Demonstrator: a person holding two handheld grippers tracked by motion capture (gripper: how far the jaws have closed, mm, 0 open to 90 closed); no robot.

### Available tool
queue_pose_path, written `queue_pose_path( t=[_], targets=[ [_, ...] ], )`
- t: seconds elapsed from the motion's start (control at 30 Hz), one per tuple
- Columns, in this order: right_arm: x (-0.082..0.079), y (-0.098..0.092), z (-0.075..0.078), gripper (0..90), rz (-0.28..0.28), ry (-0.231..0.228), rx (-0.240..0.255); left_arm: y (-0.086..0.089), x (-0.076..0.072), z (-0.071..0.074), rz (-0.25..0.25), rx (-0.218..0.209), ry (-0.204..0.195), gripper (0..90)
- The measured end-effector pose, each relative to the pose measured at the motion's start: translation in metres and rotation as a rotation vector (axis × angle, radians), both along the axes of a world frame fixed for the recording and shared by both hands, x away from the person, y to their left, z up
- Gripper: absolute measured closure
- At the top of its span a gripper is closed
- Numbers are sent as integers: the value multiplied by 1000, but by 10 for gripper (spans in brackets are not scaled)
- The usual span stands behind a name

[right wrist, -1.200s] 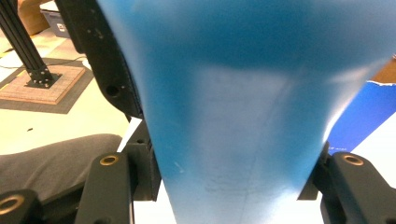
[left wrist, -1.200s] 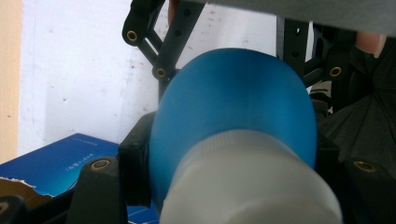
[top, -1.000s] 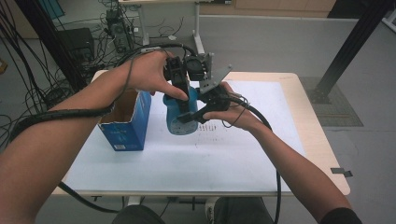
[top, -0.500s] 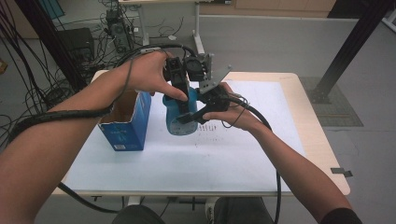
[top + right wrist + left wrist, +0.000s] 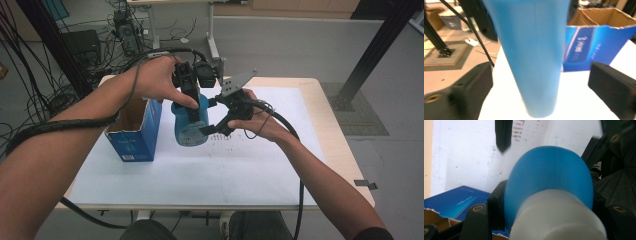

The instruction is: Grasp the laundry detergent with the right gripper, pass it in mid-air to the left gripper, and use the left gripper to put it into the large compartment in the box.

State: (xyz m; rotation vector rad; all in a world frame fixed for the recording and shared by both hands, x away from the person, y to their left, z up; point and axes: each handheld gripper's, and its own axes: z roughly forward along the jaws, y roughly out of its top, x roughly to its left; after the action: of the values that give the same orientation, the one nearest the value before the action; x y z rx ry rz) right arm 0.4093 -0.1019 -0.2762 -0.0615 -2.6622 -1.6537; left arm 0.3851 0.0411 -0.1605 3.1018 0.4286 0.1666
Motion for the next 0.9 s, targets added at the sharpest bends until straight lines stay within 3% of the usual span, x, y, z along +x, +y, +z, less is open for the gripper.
queue_pose_path(
  t=[0.23,0.47,0.9],
  targets=[
    [0,-18,0,3,-34,-6,-63,3,0,4,34,5,-3,370],
    [4,-44,4,3,-108,1,-119,9,3,11,93,0,-18,371],
    [18,-104,12,2,-292,16,-212,34,13,41,292,-11,-55,370]
  ],
)
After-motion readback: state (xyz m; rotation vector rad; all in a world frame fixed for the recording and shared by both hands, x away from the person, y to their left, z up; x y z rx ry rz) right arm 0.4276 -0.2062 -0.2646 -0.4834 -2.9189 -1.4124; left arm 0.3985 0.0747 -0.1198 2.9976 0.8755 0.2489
